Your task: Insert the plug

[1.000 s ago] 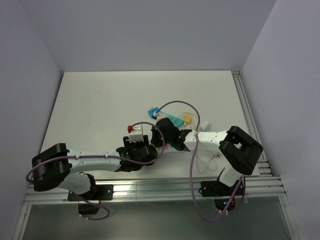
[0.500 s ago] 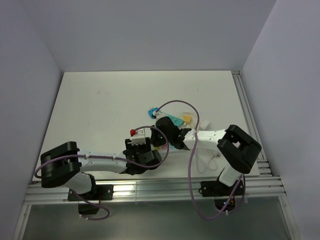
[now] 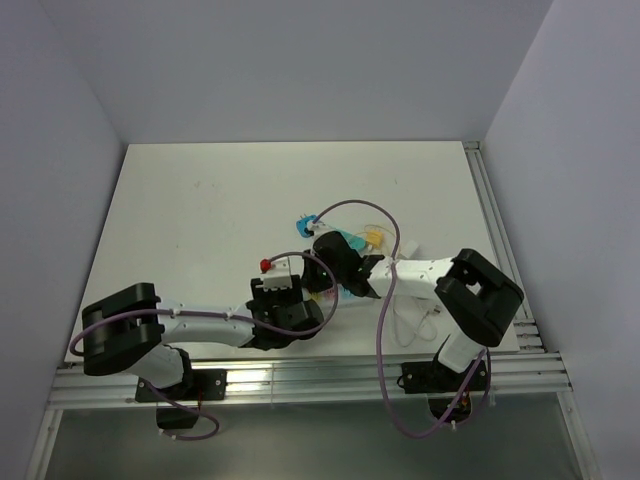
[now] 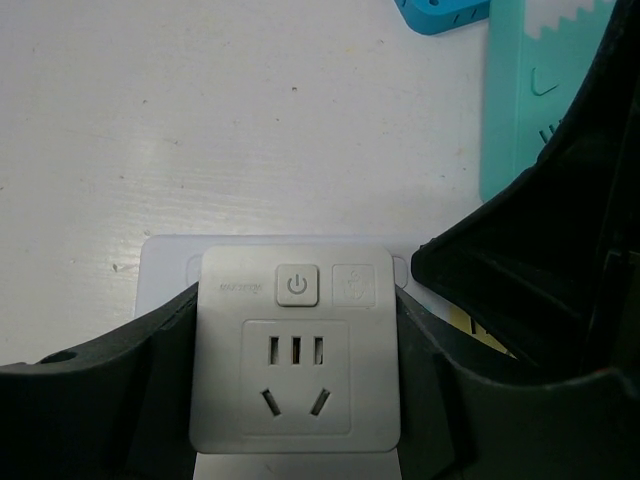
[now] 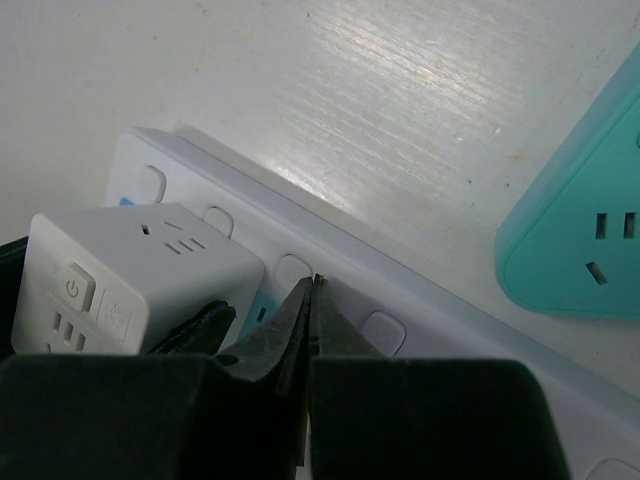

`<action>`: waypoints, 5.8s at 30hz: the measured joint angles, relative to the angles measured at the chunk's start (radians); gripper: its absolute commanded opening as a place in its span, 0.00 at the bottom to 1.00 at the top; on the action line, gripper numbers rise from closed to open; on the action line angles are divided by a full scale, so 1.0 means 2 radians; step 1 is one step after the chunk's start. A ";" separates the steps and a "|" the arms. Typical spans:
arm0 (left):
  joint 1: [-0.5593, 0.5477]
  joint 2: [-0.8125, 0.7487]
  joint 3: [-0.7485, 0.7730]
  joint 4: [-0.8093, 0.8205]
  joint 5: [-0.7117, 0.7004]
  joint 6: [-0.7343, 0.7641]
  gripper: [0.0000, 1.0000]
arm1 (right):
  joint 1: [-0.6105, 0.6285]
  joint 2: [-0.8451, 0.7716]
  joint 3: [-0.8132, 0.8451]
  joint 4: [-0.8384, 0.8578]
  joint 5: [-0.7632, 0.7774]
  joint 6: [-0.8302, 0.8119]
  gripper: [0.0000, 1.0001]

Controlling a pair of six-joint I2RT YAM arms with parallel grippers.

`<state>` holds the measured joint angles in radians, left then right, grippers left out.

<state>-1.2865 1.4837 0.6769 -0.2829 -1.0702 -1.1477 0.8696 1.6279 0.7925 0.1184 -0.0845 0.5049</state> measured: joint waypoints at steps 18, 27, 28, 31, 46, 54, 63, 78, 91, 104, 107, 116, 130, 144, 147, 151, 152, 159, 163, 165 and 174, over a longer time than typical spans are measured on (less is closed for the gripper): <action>0.009 -0.036 0.048 -0.099 0.103 -0.008 0.99 | -0.027 -0.031 0.009 -0.090 -0.005 -0.004 0.00; 0.054 -0.112 0.058 -0.104 0.107 0.038 1.00 | -0.035 -0.058 -0.004 -0.113 0.000 -0.004 0.03; 0.057 -0.121 0.058 -0.104 0.107 0.044 0.99 | -0.037 -0.064 -0.007 -0.117 0.001 -0.004 0.04; 0.068 -0.151 0.058 -0.106 0.112 0.053 0.99 | -0.041 -0.087 -0.017 -0.129 0.002 -0.004 0.17; 0.139 -0.279 -0.027 -0.057 0.191 0.049 0.99 | -0.033 -0.205 -0.047 -0.161 -0.017 0.001 0.42; 0.186 -0.274 -0.068 -0.009 0.280 0.057 0.99 | -0.023 -0.171 -0.043 -0.146 -0.079 0.026 0.55; 0.198 -0.381 -0.118 -0.001 0.328 0.052 0.80 | -0.006 -0.137 -0.040 -0.090 -0.130 0.066 0.54; 0.202 -0.373 -0.200 0.106 0.373 0.010 0.40 | 0.002 -0.017 0.041 -0.042 -0.146 0.080 0.43; 0.291 -0.353 -0.223 0.186 0.397 0.035 0.36 | -0.002 0.064 0.125 -0.042 -0.136 0.038 0.50; 0.342 -0.396 -0.181 0.094 0.423 0.091 0.70 | -0.058 -0.048 0.090 -0.083 -0.132 0.004 0.76; 0.344 -0.411 -0.158 0.076 0.424 0.101 0.71 | -0.066 -0.098 0.087 -0.093 -0.118 -0.002 0.75; 0.344 -0.399 -0.125 0.062 0.448 0.133 0.84 | -0.126 -0.092 0.093 -0.167 -0.010 -0.012 0.75; 0.345 -0.383 -0.089 0.042 0.455 0.164 0.93 | -0.125 0.086 0.278 -0.212 0.056 -0.131 0.84; 0.353 -0.398 -0.086 0.019 0.466 0.179 0.94 | -0.117 0.246 0.449 -0.278 0.074 -0.192 0.93; 0.355 -0.399 -0.086 0.015 0.471 0.180 0.94 | -0.117 0.266 0.461 -0.288 0.075 -0.198 0.91; 0.357 -0.399 -0.086 0.015 0.475 0.180 0.93 | -0.116 0.273 0.461 -0.301 0.078 -0.203 0.91; 0.358 -0.399 -0.086 0.015 0.477 0.181 0.93 | -0.115 0.274 0.462 -0.303 0.079 -0.204 0.91; 0.364 -0.399 -0.086 0.017 0.485 0.181 0.93 | -0.109 0.295 0.474 -0.313 0.081 -0.213 0.90; 0.368 -0.399 -0.086 0.017 0.487 0.181 0.93 | -0.105 0.315 0.490 -0.326 0.088 -0.215 0.88; 0.370 -0.399 -0.086 0.017 0.489 0.183 0.93 | -0.105 0.323 0.503 -0.328 0.088 -0.215 0.78; 0.377 -0.400 -0.086 0.015 0.490 0.185 0.93 | -0.104 0.320 0.498 -0.316 0.092 -0.211 0.63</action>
<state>-0.5323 0.6846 0.5056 -0.2527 -0.0906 -0.7780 0.6613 2.2684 1.7885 -0.5133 0.0990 0.0837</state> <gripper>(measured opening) 0.934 0.727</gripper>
